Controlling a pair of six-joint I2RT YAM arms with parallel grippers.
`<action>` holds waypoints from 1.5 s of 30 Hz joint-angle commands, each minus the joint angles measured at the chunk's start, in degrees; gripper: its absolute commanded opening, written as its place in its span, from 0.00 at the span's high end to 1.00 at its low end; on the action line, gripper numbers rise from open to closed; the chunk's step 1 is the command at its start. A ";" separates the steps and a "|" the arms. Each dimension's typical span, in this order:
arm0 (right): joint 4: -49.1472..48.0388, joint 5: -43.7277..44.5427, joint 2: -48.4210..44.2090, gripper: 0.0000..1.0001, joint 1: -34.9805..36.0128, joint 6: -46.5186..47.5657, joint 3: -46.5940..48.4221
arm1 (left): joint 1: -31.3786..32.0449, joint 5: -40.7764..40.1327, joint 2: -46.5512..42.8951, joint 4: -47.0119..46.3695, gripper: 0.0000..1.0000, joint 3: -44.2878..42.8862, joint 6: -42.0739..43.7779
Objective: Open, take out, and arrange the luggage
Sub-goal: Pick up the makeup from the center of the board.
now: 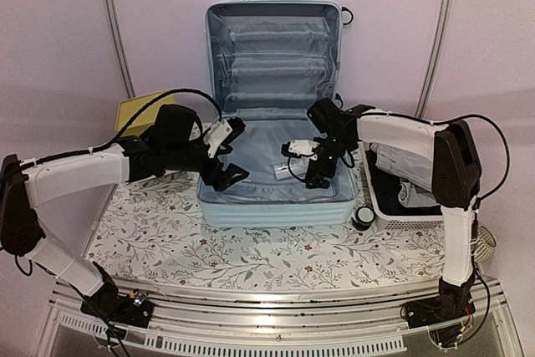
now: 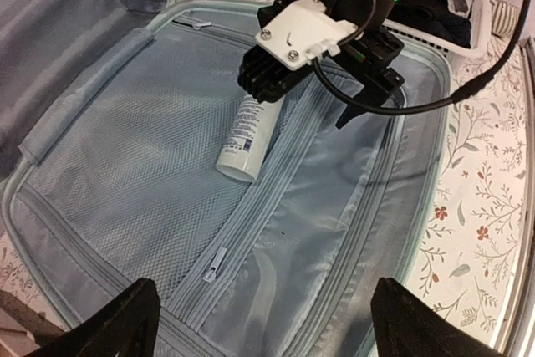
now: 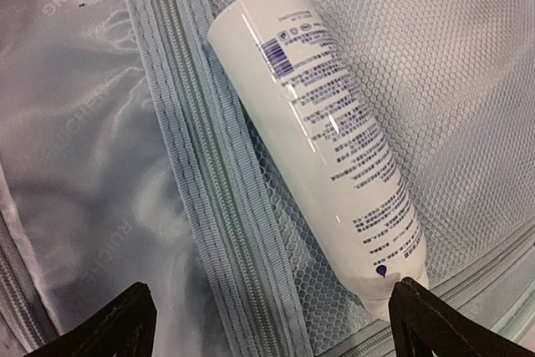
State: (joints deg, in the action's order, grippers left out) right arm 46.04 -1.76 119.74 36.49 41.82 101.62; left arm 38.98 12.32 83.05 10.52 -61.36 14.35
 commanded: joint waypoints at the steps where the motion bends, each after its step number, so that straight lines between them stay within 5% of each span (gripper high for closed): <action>1: -2.81 1.94 -1.91 0.01 -0.76 11.04 0.57 | -0.51 -2.27 -2.92 -3.42 0.09 1.99 -4.64; 22: -8.94 -2.32 11.99 0.10 -2.02 25.46 11.77 | -7.62 -7.13 -13.63 -8.75 0.02 9.12 -23.72; 35: -13.35 -7.11 6.44 0.54 -1.72 20.45 9.93 | -12.18 -3.70 -18.87 -10.88 0.02 13.43 -32.18; 45: -16.21 -14.09 -2.59 0.61 -1.69 15.80 4.23 | -12.04 0.13 -17.74 -11.32 0.02 12.97 -35.98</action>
State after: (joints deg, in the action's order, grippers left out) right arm 33.01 -11.84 121.38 34.59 60.49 106.37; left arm 27.09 10.00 65.01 0.82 -48.47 -19.59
